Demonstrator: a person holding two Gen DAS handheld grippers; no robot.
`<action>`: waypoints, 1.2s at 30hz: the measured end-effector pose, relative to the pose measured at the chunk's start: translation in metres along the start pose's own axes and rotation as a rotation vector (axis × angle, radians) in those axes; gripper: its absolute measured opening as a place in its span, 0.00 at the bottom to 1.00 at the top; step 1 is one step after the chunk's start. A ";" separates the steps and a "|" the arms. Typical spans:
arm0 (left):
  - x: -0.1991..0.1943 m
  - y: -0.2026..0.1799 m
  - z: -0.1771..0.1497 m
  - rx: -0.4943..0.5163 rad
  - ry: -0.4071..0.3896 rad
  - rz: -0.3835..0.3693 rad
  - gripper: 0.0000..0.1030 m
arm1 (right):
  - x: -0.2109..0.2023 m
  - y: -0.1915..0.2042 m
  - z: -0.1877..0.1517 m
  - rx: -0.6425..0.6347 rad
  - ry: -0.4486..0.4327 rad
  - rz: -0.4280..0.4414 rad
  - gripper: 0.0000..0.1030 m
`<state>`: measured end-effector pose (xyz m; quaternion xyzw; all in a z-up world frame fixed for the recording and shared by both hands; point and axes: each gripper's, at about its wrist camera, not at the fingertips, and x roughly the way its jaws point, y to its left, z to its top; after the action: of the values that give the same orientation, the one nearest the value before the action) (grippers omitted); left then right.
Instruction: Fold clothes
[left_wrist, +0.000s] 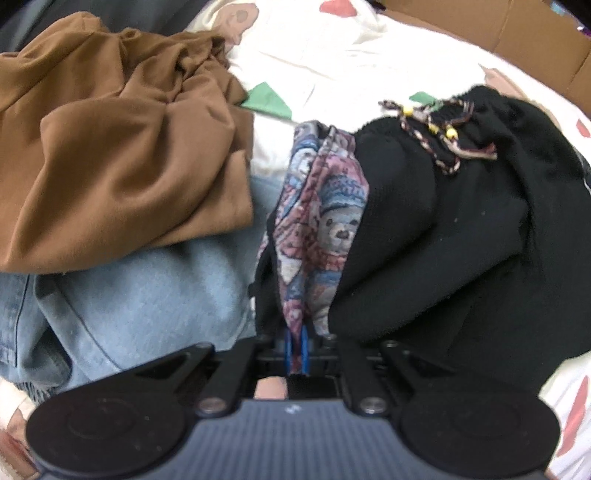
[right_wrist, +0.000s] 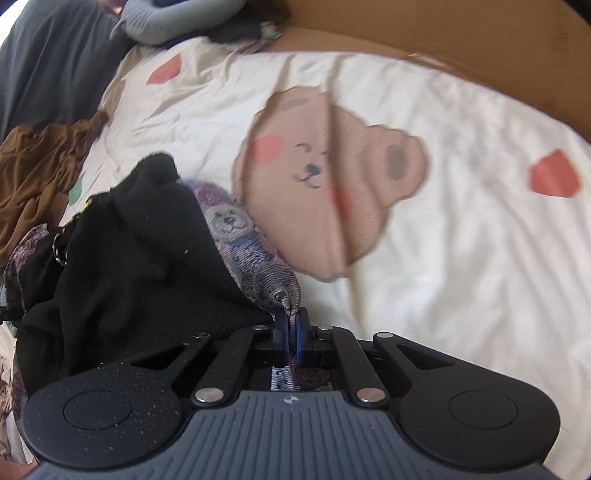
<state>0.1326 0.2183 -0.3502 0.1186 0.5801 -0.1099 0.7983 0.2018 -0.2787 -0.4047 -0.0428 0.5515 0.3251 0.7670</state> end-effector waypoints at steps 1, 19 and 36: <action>-0.002 -0.001 0.001 0.000 -0.005 -0.008 0.05 | -0.006 -0.004 -0.001 0.012 -0.002 -0.005 0.01; 0.012 -0.039 0.020 0.037 -0.019 -0.122 0.05 | -0.080 -0.083 -0.077 0.338 0.019 -0.142 0.01; -0.027 -0.056 0.090 0.033 -0.269 -0.079 0.33 | -0.087 -0.082 -0.070 0.353 -0.091 -0.128 0.45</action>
<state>0.1880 0.1379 -0.3015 0.0930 0.4701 -0.1660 0.8619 0.1740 -0.4116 -0.3800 0.0723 0.5608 0.1756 0.8059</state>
